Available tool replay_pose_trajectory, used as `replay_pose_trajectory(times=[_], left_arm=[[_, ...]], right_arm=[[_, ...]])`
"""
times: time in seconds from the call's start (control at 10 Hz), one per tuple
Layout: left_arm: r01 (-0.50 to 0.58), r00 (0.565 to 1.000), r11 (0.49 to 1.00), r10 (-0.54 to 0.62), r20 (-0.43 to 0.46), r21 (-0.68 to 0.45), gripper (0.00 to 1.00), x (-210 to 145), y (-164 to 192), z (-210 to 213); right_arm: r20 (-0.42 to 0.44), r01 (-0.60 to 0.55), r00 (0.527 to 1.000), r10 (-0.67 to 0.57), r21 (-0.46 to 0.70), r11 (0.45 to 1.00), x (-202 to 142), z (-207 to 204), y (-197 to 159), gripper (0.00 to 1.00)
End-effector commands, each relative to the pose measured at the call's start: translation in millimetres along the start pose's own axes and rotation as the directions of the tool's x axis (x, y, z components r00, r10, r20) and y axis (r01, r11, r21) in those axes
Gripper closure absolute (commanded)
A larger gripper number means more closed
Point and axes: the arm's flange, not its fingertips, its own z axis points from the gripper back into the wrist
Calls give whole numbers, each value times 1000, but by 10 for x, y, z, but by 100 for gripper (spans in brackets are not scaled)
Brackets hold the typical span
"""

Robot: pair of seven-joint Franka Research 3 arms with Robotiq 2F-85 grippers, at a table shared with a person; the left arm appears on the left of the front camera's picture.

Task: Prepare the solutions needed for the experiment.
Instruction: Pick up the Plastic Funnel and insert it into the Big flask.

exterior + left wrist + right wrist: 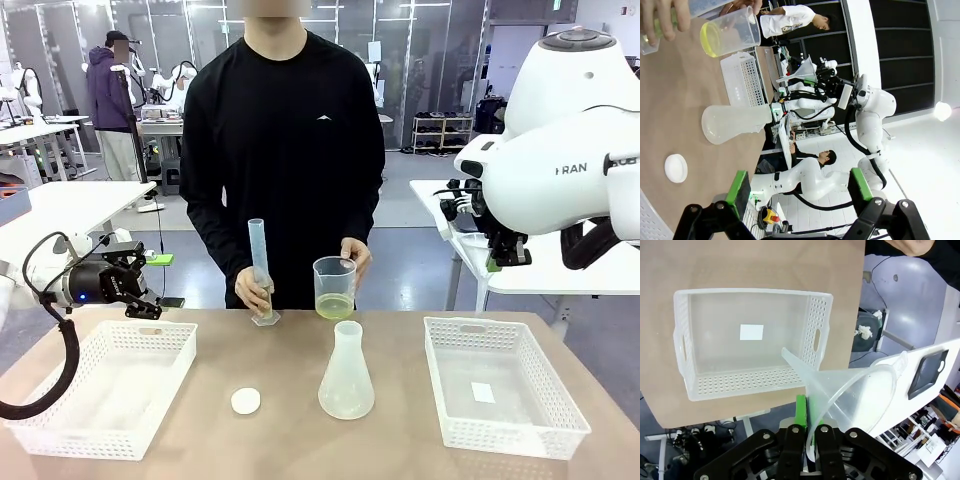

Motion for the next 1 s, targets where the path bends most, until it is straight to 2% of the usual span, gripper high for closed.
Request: replay_pose_trajectory(times=[0.0,0.4,0.5,0.7,0.9], left_arm=[[-2,1000,1000,2,1,3,0,7,-20,-6],[-2,1000,1000,2,1,3,0,7,-20,-6],[-2,1000,1000,2,1,3,0,7,-20,-6],[-2,1000,1000,2,1,3,0,7,-20,-6],[-2,1000,1000,2,1,3,0,7,-20,-6]], right_arm=[[-15,2,1000,-2,-2,1000,9,11,-38,100],[-15,2,1000,-2,-2,1000,9,11,-38,100],[-2,-3,1000,3,-1,1000,-4,1,-2,96],[45,-114,992,116,-54,992,323,131,234,96],[141,-206,965,219,-104,973,568,355,461,96]])
